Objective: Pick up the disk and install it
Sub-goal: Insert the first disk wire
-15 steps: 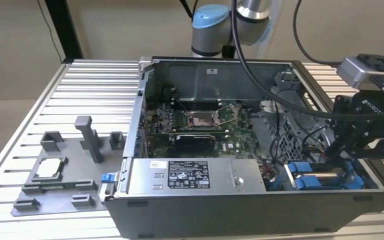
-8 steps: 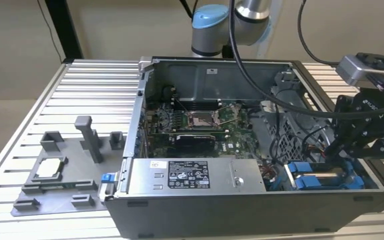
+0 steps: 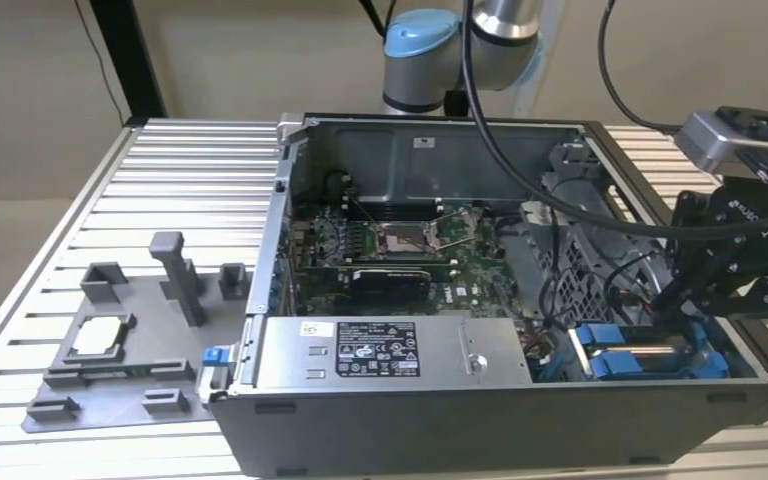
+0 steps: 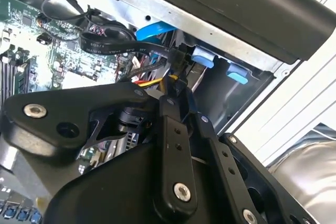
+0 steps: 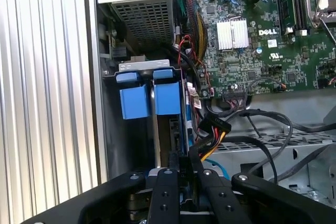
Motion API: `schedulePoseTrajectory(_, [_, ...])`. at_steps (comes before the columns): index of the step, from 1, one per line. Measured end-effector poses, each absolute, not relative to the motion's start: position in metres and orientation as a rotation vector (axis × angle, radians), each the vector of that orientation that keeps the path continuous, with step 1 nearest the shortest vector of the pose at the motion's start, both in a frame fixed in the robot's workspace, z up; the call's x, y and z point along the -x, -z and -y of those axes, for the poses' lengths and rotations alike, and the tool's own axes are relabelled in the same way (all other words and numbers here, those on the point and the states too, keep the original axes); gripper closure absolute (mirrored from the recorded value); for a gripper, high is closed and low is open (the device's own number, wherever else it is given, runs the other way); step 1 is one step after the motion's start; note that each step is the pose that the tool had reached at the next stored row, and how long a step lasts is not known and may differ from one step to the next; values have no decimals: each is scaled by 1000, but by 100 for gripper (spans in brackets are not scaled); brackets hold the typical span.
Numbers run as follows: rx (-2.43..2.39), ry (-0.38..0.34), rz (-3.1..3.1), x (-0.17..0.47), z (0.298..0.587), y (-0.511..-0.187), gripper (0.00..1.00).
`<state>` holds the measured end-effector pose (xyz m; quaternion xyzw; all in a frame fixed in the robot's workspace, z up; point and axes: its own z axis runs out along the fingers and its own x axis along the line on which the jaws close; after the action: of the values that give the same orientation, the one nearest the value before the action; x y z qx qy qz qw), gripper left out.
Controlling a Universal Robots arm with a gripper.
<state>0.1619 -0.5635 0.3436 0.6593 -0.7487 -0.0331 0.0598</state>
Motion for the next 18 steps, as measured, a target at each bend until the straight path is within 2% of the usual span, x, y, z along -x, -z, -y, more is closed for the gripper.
schedulePoseTrajectory(18, [-2010,99,2254,-163,564,-339,100])
